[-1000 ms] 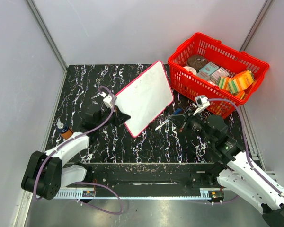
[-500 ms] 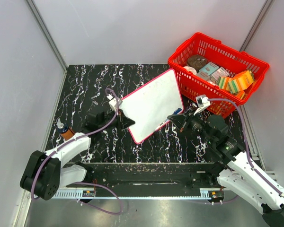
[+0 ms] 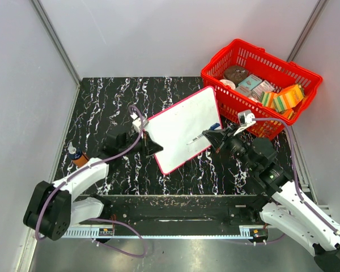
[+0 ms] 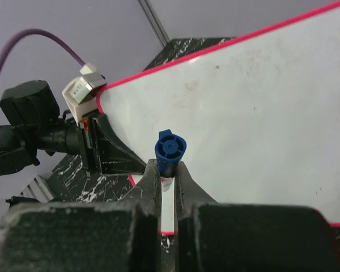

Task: Write a sentence on the whiteboard
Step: Move the whiteboard to the center of the board, then place the whiteboard at the center of the board.

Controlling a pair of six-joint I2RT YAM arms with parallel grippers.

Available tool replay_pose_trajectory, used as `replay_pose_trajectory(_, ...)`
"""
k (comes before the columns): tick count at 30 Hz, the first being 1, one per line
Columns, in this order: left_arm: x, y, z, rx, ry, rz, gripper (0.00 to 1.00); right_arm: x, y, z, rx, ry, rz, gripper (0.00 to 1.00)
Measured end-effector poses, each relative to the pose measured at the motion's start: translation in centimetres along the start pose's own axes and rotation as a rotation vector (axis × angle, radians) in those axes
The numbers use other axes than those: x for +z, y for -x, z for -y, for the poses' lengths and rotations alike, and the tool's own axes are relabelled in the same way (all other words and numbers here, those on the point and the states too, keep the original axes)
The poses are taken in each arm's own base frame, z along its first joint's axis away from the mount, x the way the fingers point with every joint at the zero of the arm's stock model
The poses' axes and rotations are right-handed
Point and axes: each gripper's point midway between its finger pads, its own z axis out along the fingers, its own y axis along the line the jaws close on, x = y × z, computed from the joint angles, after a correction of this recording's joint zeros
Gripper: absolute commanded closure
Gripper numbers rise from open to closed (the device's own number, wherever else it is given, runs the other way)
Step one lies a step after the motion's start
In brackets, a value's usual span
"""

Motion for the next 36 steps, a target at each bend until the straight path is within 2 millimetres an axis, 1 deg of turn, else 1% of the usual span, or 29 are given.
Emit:
replay_pose_trajectory(1,0.0,0.1,0.0,-0.003,0.001,-0.003,1.00,0.1,0.4,-0.2,-0.010,0.009,0.019,1.00)
replay_pose_trajectory(2,0.1,0.3,0.0,-0.007,0.003,-0.007,1.00,0.4,1.4,-0.5,-0.025,0.025,0.058,1.00)
replay_pose_trajectory(8,0.9,0.9,-0.4,-0.030,0.005,-0.025,1.00,1.6,3.8,-1.2,-0.087,0.063,0.178,1.00)
replay_pose_trajectory(10,1.1,1.0,-0.4,-0.032,0.003,-0.027,1.00,1.9,4.1,-1.2,-0.116,0.081,0.219,1.00)
replay_pose_trajectory(15,1.2,1.0,-0.4,-0.032,0.000,-0.030,1.00,2.0,4.0,-1.2,-0.199,0.122,0.300,1.00)
replay_pose_trajectory(21,1.2,1.0,-0.4,-0.023,-0.001,-0.029,1.00,1.3,5.3,-2.2,-0.264,0.183,0.411,1.00)
replay_pose_trajectory(24,1.3,1.0,-0.5,-0.021,-0.001,-0.029,1.00,1.0,5.4,-2.6,-0.285,0.203,0.437,1.00)
replay_pose_trajectory(28,1.5,0.9,-0.7,-0.016,-0.003,-0.024,1.00,1.0,5.4,-3.7,-0.318,0.232,0.455,1.00)
replay_pose_trajectory(32,1.5,0.7,-0.8,-0.010,-0.004,-0.017,1.00,1.6,4.1,-4.9,-0.346,0.257,0.438,1.00)
replay_pose_trajectory(36,1.5,0.6,-0.8,-0.006,-0.006,-0.013,1.00,2.5,2.9,-5.2,-0.365,0.248,0.414,1.00)
